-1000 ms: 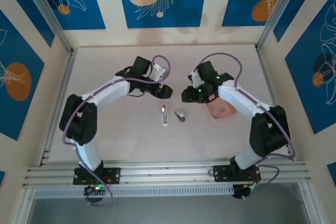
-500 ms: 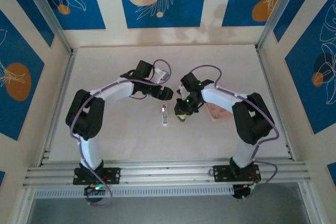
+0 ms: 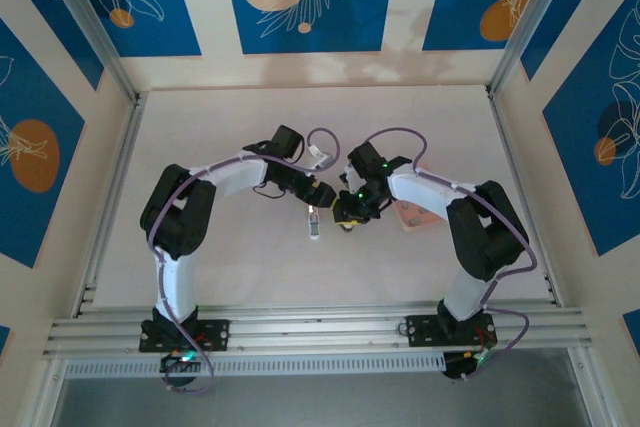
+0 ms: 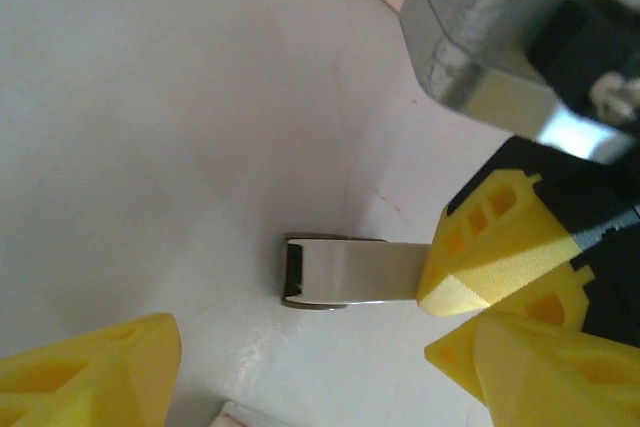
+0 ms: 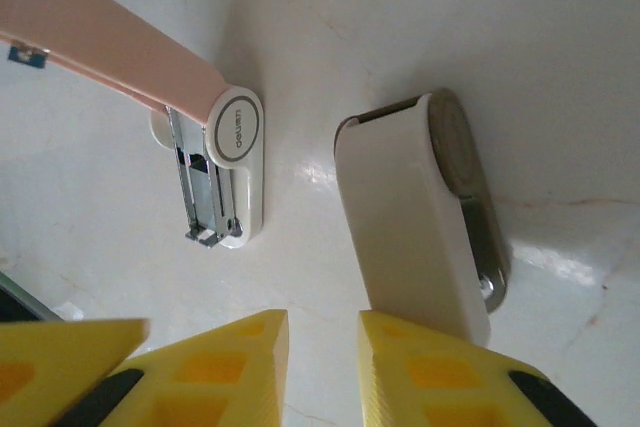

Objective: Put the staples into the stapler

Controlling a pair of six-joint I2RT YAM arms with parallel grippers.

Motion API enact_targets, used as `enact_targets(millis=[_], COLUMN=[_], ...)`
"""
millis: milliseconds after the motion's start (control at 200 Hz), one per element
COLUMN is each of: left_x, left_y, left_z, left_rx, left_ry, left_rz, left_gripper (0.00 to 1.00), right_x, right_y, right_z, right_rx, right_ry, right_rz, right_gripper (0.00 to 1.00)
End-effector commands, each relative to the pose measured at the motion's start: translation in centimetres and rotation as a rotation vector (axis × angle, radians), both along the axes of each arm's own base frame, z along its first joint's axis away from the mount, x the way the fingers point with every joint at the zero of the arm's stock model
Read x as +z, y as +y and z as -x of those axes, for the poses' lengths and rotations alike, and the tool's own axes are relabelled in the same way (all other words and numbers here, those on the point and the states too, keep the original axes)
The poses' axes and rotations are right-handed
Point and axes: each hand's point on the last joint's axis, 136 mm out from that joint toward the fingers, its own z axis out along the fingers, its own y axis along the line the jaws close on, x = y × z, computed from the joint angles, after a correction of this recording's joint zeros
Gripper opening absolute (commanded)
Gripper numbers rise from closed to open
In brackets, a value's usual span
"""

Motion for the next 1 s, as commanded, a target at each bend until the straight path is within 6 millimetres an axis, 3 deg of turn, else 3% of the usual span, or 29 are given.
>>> enact_targets(millis=[0,380,485,575,690,860,995], left_x=[1.2,0.9,1.1,1.1,1.6,2.0,2.3], left_y=[-0.5,0.2,0.5,1.2,3.3,8.8,12.2], left_z=[3.5,8.1,8.5,7.7,5.1,1.9,1.0], left_rx=[-0.120,-0.169,-0.152,-0.084,0.094,0.405,0.555], left_ry=[0.038,0.097,0.086,0.043,-0.015,-0.064,-0.072], left_rz=[0.053,0.075,0.074,0.051,0.049,0.031,0.046], left_gripper=[0.77,0.76,0.76,0.77,0.79,0.80,0.82], right_x=[2.6,4.1,4.4,4.7,4.7,4.6,4.0], right_y=[-0.2,0.3,0.7,1.5,2.6,4.9,7.4], right_z=[-1.4,-1.9,-1.8,-1.6,-1.3,-1.0,-0.5], right_rx=[-0.024,-0.047,-0.047,-0.031,-0.008,0.030,0.082], right_ry=[-0.084,-0.125,-0.131,-0.141,-0.140,-0.127,-0.097], right_rz=[-0.054,-0.098,-0.114,-0.123,-0.125,-0.147,-0.171], right_gripper=[0.26,0.26,0.26,0.26,0.25,0.23,0.21])
